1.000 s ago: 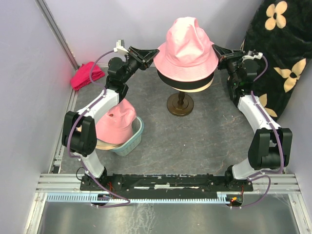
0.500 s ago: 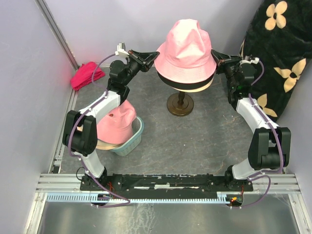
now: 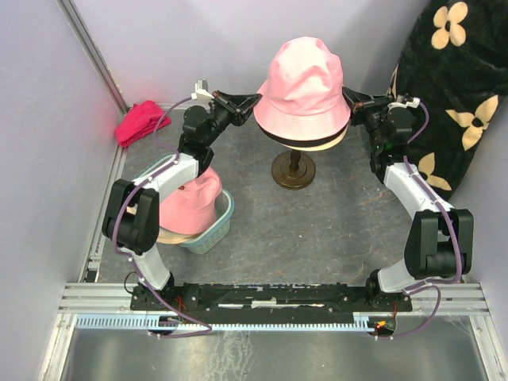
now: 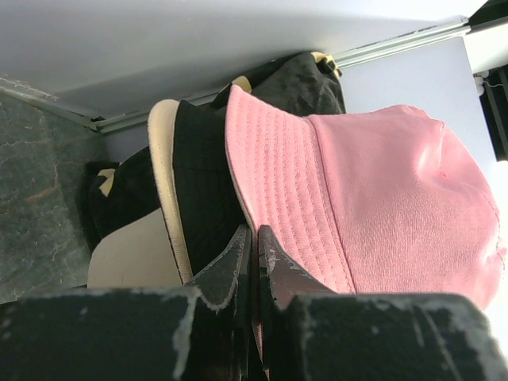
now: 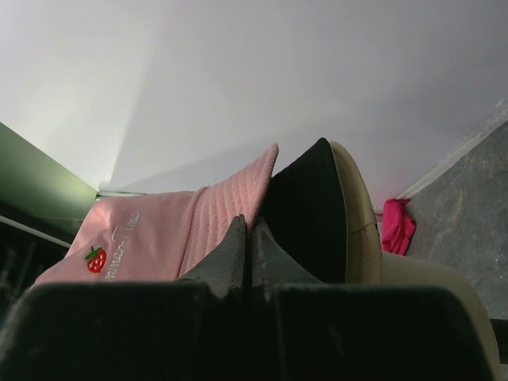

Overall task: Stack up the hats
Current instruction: Stack the hat on the hat.

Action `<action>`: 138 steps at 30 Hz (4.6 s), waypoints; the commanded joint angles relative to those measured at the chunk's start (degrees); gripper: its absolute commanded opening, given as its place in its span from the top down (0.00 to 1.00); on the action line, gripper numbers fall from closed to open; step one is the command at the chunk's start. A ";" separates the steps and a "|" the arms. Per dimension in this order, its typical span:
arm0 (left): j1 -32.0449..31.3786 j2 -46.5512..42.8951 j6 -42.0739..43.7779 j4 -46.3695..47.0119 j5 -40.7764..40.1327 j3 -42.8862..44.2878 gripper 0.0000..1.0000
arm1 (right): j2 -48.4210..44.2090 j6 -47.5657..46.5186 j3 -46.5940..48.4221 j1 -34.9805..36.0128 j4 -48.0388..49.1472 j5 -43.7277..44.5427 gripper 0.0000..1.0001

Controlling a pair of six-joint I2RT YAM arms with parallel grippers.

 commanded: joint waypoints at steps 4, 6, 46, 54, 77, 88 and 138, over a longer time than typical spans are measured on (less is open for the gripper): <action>-0.20 -1.50 -1.05 -0.66 -1.22 -2.91 0.97 | -1.29 -3.24 -2.91 -0.24 -0.88 0.28 0.99; -0.21 -1.42 -0.99 -0.94 -1.12 -3.04 0.97 | -1.33 -3.63 -3.42 -0.22 -0.89 0.20 0.99; -0.27 -1.28 4.15 -15.10 -1.84 -0.43 0.95 | -1.30 -9.89 0.39 -0.37 -5.97 0.65 0.75; -0.28 -1.85 3.43 -12.10 -1.63 -1.39 0.91 | -4.62 -10.83 -0.07 -1.03 -6.71 2.33 0.57; -0.34 -2.98 3.59 -12.98 -1.21 -2.21 0.93 | -29.53 -13.74 -9.50 -1.72 -26.30 5.14 0.49; -0.90 -2.64 3.70 -13.04 -1.12 -1.39 0.94 | -29.26 -11.55 -10.22 1.93 -24.59 3.53 0.49; -1.59 -3.09 4.29 -13.78 -1.04 -1.51 0.97 | -29.78 -14.93 -7.43 7.41 -25.51 8.08 0.49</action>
